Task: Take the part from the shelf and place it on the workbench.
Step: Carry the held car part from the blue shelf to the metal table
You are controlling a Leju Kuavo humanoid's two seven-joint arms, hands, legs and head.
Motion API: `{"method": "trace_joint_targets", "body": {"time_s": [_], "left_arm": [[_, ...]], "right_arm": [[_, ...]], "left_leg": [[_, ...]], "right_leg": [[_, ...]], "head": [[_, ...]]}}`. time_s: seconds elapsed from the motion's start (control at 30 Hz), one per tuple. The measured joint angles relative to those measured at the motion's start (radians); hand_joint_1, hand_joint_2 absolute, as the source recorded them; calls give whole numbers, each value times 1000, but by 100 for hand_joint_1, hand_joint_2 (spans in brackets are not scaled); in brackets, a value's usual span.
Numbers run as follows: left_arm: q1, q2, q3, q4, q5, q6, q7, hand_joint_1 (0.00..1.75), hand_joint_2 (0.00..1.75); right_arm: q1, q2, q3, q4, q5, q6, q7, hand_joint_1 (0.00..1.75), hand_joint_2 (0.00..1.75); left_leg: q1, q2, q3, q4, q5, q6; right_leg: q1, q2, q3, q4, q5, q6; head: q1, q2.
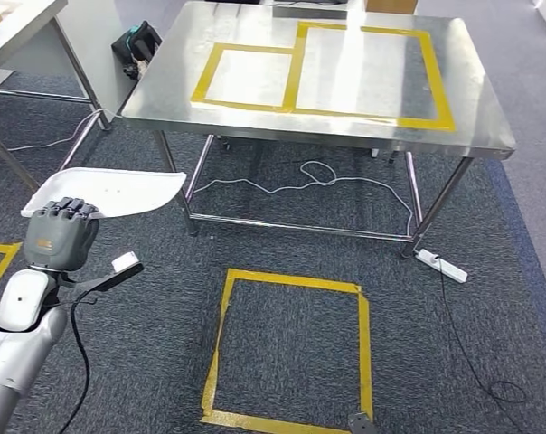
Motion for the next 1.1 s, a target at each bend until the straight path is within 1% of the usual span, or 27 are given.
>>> {"method": "trace_joint_targets", "body": {"time_s": [0.03,0.07,0.1,0.13,0.2,0.23,0.37,0.43,0.53,0.63,0.73,0.93,1.1], "left_arm": [[-2,-1,0,0,0,1,-1,124,175],[-4,-1,0,0,-1,2,-4,124,175],[-6,-1,0,0,-1,3,-10,124,175],[-8,-1,-1,0,0,6,-21,124,175],[-12,1,-5,1,12,10,-55,124,175],[-15,1,-9,1,20,11,-71,124,175],[-29,1,-19,3,34,12,-94,124,175],[-31,1,-23,3,35,12,-95,124,175],[-32,1,-27,4,35,12,-95,124,175],[-33,1,-32,4,41,11,-103,124,175],[-44,1,-43,6,71,6,-139,124,175],[-108,2,-87,20,162,-28,-220,124,175],[-170,-5,-123,36,267,-82,-302,124,175]], "right_arm": [[-1,0,0,0,-2,0,0,0,0],[-2,0,0,0,-3,1,-1,0,0],[-3,0,0,0,-5,3,-1,0,0],[-4,0,0,0,-6,6,-2,0,0],[-4,0,0,0,-7,11,-1,0,0],[-5,0,0,0,-8,14,-1,0,0],[-9,0,0,0,-8,19,-1,0,0],[-9,0,0,0,-8,20,-1,0,0],[-9,0,0,0,-8,20,0,0,0],[-9,0,0,0,-8,21,0,0,0],[-10,0,0,0,-7,25,0,0,0],[-11,0,4,0,-11,30,-6,0,0],[-3,-1,6,0,-17,29,-6,0,0]], "left_leg": [[-1,-3,0,1,-1,-3],[-3,-5,-1,3,-2,-8],[-4,-6,-2,4,-2,-8],[-6,-7,-4,5,-1,-5],[-5,-7,-4,2,3,2],[-5,-6,-4,-1,6,2],[-3,-5,-3,-13,13,-14],[-2,-4,-3,-15,15,-22],[-1,-4,-4,-16,16,-29],[-1,-5,-4,-15,16,-29],[-3,-5,-5,-15,16,-29],[-5,-5,-6,-13,17,-28],[-5,-5,-7,-13,17,-27]], "right_leg": [[0,4,33,-71,28,-2],[-1,7,59,-125,46,-5],[-2,11,73,-153,52,-5],[-2,13,77,-160,50,-5],[-1,15,75,-161,54,-5],[0,16,74,-161,55,-8],[3,18,68,-160,58,-17],[3,18,67,-160,59,-19],[4,18,66,-160,59,-20],[4,18,67,-160,60,-20],[3,17,67,-161,61,-20],[0,16,67,-161,63,-18],[0,16,66,-161,63,-18]], "head": [[0,0],[-1,0],[-1,0],[-2,0],[-2,0],[-2,0],[-2,0],[-2,0],[-1,0],[-1,0],[-1,0],[-1,0],[-1,0]]}}
